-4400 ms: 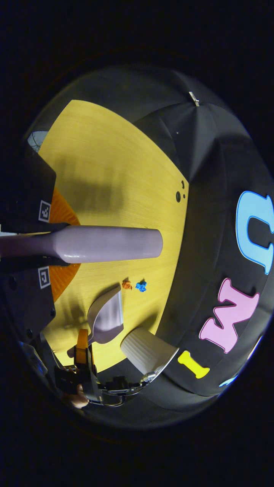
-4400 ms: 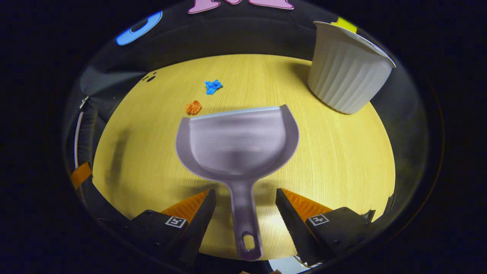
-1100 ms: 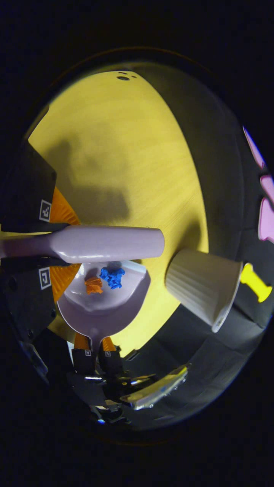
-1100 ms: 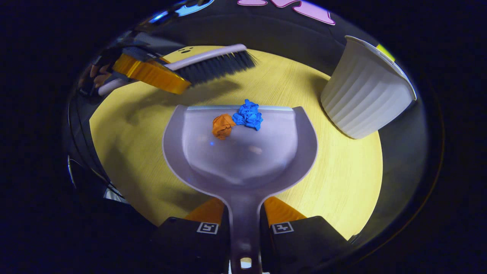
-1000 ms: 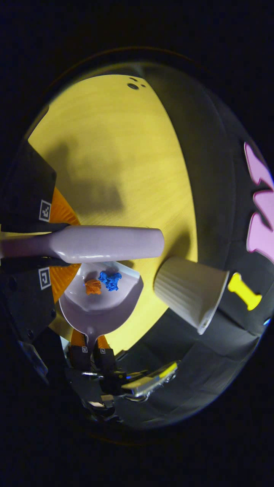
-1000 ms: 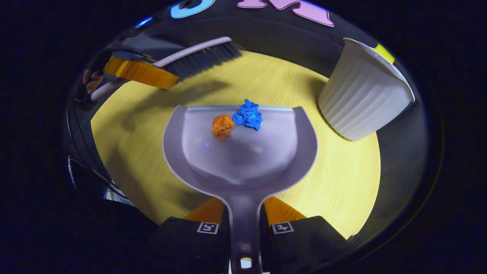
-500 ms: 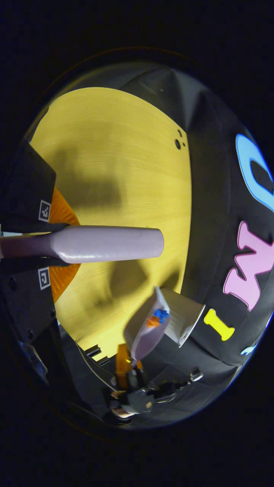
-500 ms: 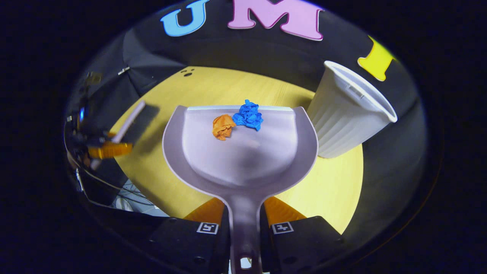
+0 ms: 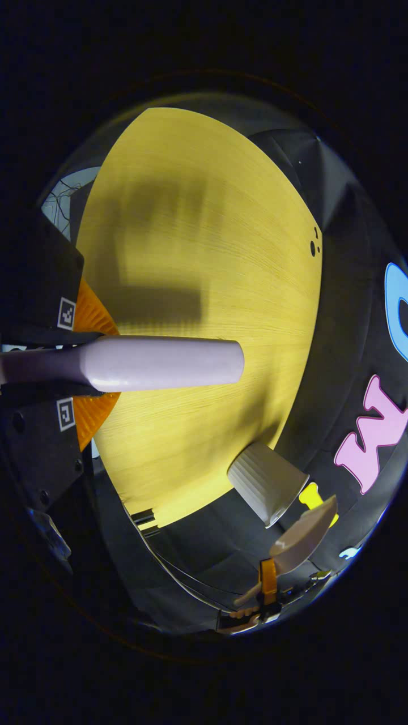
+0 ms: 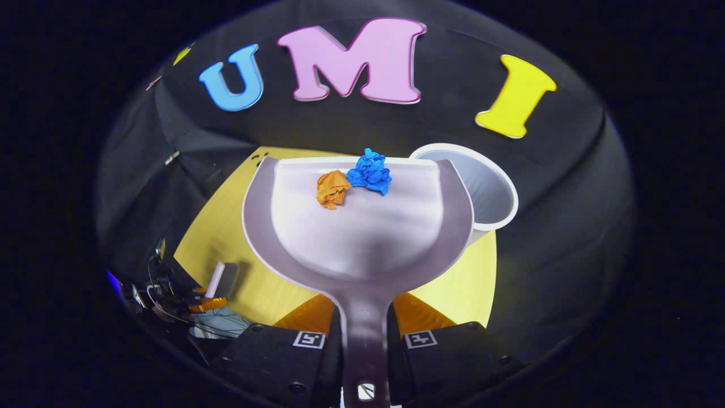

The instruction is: Pick up the small broom and dustpan from the desktop, sweep the trash into the dustpan with the broom, and then empty the trash into the garbage bin.

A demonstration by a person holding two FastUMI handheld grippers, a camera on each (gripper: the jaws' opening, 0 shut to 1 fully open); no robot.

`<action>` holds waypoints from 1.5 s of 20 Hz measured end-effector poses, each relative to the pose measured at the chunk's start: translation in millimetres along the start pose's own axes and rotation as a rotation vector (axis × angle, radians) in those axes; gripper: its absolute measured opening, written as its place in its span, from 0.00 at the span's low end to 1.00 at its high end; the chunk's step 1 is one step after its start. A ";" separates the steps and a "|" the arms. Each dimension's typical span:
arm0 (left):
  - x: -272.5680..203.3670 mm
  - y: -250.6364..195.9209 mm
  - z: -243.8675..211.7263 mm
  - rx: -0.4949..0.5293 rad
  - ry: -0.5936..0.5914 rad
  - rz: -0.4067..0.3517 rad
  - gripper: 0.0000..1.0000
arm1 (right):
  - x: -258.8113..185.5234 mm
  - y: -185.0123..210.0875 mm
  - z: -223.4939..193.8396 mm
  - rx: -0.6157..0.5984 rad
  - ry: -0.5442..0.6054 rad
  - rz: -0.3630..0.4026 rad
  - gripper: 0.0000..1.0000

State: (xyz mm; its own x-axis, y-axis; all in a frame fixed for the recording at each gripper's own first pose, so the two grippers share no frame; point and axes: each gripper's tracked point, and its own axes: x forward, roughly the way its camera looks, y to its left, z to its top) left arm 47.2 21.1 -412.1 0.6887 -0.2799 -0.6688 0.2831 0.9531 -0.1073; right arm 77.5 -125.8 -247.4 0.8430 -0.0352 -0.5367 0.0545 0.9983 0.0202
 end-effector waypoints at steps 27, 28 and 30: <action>-44.2 24.2 102.1 0.008 -0.082 0.189 0.28 | 10.9 -76.4 2.6 -0.348 -0.010 -0.631 0.34; -42.4 27.3 102.3 0.012 -0.077 0.196 0.29 | 13.6 -81.0 5.6 -0.403 -0.014 -0.665 0.34; -41.6 32.7 102.3 0.004 -0.078 0.205 0.29 | 14.1 -85.2 7.8 -0.499 -0.040 -0.719 0.34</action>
State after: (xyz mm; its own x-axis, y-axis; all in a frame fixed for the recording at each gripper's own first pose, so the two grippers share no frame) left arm 96.1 52.1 -312.5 0.7815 -0.0884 -0.6177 0.1342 0.9906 0.0279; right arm 88.9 -211.7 -250.1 0.7128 -0.6561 -0.2477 0.3473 0.6371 -0.6881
